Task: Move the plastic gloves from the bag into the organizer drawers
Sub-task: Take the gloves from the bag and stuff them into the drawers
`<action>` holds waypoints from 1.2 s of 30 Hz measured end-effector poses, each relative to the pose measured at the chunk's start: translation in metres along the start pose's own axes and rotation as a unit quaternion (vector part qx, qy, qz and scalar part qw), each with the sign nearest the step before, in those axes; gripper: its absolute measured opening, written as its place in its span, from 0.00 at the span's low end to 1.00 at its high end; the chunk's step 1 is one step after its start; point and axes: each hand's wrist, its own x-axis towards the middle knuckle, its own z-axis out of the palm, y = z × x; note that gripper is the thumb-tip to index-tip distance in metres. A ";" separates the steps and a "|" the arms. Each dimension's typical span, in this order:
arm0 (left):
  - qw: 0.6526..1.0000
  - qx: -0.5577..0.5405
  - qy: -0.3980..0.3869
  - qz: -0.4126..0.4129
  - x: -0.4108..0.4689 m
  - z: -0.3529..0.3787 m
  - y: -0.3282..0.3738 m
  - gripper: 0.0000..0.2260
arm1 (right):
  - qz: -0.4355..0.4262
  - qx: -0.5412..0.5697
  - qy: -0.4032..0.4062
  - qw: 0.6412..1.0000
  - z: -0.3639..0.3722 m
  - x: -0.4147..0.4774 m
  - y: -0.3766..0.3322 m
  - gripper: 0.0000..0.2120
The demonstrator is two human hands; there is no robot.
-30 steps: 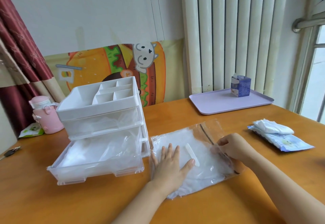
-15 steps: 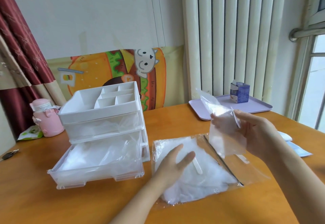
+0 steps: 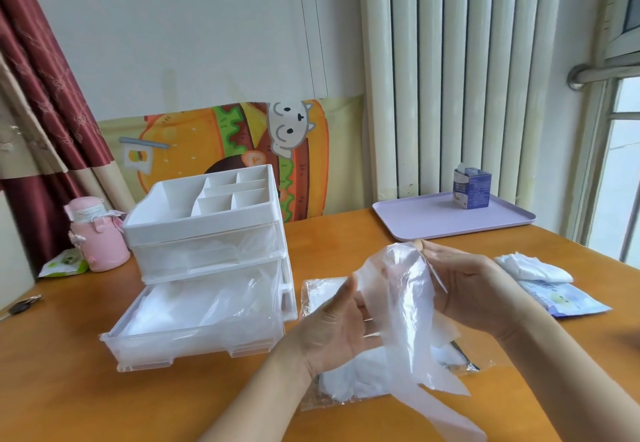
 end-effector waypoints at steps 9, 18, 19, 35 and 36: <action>0.846 0.414 0.273 0.197 -0.021 0.036 0.050 0.12 | 0.010 -0.109 0.055 0.992 -0.007 0.002 0.003 0.39; 0.732 0.546 0.285 0.292 -0.065 0.031 0.105 0.14 | 0.052 -0.189 0.043 0.980 0.026 0.004 0.017 0.07; 0.725 0.547 0.295 0.298 -0.072 0.026 0.110 0.14 | 0.035 -0.177 0.050 0.982 0.031 0.007 0.019 0.08; 0.592 0.579 0.546 0.125 -0.148 -0.097 0.137 0.19 | -0.029 -0.420 0.233 0.877 0.099 0.117 0.034 0.13; 0.586 0.584 0.554 0.099 -0.152 -0.100 0.136 0.18 | -0.024 -0.445 0.235 0.864 0.098 0.122 0.038 0.15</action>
